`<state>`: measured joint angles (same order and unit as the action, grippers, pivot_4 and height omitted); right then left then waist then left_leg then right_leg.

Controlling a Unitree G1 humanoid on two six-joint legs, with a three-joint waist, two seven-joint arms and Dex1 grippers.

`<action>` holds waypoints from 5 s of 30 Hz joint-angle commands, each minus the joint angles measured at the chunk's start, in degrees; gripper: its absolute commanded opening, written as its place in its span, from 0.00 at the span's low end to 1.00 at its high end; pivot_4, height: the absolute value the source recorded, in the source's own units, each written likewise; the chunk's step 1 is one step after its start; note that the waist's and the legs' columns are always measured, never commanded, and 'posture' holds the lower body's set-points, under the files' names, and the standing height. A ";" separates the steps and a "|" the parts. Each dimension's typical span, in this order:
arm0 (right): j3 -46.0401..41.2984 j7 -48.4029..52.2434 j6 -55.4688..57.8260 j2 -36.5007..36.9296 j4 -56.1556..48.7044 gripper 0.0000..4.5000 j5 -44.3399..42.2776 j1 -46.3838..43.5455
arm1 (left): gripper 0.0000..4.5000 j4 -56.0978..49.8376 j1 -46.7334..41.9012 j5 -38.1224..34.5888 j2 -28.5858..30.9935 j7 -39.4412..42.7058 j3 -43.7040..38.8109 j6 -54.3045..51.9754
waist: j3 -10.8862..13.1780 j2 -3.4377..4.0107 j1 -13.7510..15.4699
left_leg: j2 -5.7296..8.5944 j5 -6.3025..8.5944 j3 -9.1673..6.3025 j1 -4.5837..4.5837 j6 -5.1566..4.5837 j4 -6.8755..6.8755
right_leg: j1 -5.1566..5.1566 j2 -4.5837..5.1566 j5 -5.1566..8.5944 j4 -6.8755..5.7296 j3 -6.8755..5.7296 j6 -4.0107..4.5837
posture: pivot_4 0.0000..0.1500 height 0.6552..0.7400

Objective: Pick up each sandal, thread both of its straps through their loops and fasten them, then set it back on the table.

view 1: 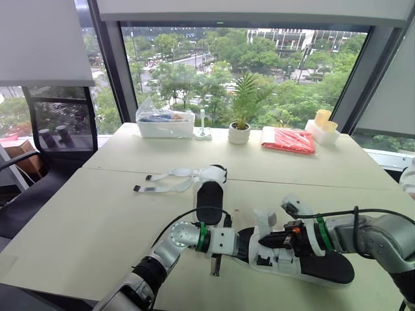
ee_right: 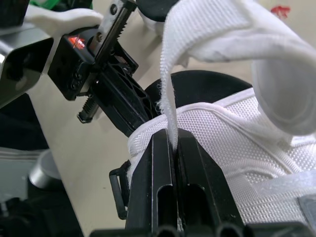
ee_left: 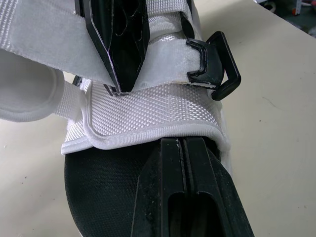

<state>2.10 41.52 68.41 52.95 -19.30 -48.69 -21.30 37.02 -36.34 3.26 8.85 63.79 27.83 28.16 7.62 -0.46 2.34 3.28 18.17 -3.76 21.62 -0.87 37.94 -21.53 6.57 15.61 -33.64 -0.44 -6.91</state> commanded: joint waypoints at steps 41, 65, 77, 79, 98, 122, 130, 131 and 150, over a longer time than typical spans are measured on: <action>8.95 15.16 -7.47 6.43 -6.07 0.01 10.62 -3.98 | 0.00 6.09 1.51 7.33 3.27 0.19 5.13 -0.76 | 0.05 0.02 -0.03 | 0.01 0.05 0.00 0.01 -0.05 -0.13 | 0.02 0.00 0.00 0.26 -0.04 0.00 | 1.00 0.97; 12.80 18.20 -6.30 5.89 -12.95 0.01 11.19 -0.73 | 0.00 2.03 2.35 7.27 5.32 -0.38 6.87 -1.00 | 0.04 -0.03 -0.03 | 0.02 0.03 0.00 -0.07 -0.01 -0.59 | -0.08 -0.04 -0.02 0.39 -0.06 -0.03 | 1.00 0.97; 10.08 15.58 -5.90 5.32 -12.87 0.01 12.49 0.53 | 0.00 1.13 2.76 6.94 5.23 -0.04 7.10 -1.37 | 0.04 -0.03 -0.03 | 0.02 0.01 0.00 -0.09 0.03 -0.67 | -0.08 -0.06 -0.04 0.42 -0.07 -0.07 | 1.00 0.97; 9.50 15.64 -5.86 5.54 -12.93 0.01 12.34 0.37 | 0.00 1.24 2.63 6.88 5.15 0.02 7.06 -1.41 | 0.04 -0.03 -0.03 | 0.02 0.01 0.00 -0.09 0.04 -0.68 | -0.08 -0.06 -0.05 0.42 -0.07 -0.09 | 1.00 0.97; 0.86 13.92 -1.63 4.05 -9.94 0.01 7.54 -3.71 | 0.00 1.84 2.08 6.50 4.97 0.23 7.11 -1.62 | 0.06 -0.01 -0.03 | 0.03 -0.04 0.00 -0.06 0.10 -0.66 | 0.03 -0.07 -0.11 0.40 -0.09 -0.20 | 1.00 0.97; -4.47 8.63 12.17 -1.74 -5.09 0.01 -4.26 -9.38 | 0.00 2.40 1.85 6.52 4.39 -0.09 7.09 -1.62 | 0.06 0.03 0.00 | 0.06 -0.08 -0.02 -0.03 0.15 -0.64 | 0.02 -0.05 -0.12 0.29 -0.08 -0.22 | 1.00 0.97; -3.50 7.20 10.82 -1.51 -6.44 0.01 -4.01 -6.68 | 0.00 2.28 1.99 6.42 4.60 0.00 7.01 -1.60 | 0.06 0.02 -0.03 | 0.07 -0.08 -0.02 -0.03 0.15 -0.62 | 0.01 -0.04 -0.13 0.26 -0.08 -0.22 | 1.00 0.97; -3.25 7.29 10.22 -1.27 -6.27 0.01 -3.61 -6.38 | 0.00 2.26 1.99 6.43 4.61 0.02 7.02 -1.59 | 0.06 0.02 -0.03 | 0.07 -0.08 -0.02 -0.04 0.15 -0.62 | 0.01 -0.04 -0.13 0.25 -0.08 -0.22 | 1.00 0.97; -1.32 9.68 8.40 0.21 -3.05 0.01 -2.83 -6.92 | 0.00 2.46 1.99 6.50 5.08 0.25 7.04 -1.25 | 0.05 0.02 -0.05 | 0.09 -0.10 -0.02 -0.04 0.19 -0.59 | 0.00 -0.05 -0.14 0.17 -0.08 -0.24 | 1.00 0.97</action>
<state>1.78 50.77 76.70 52.47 -21.08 -50.58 -28.33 33.59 -37.01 4.08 11.68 62.21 31.25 30.26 7.68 -0.43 2.29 3.37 18.07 -3.77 21.57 -0.68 37.36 -21.53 6.52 15.47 -33.48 -0.52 -7.15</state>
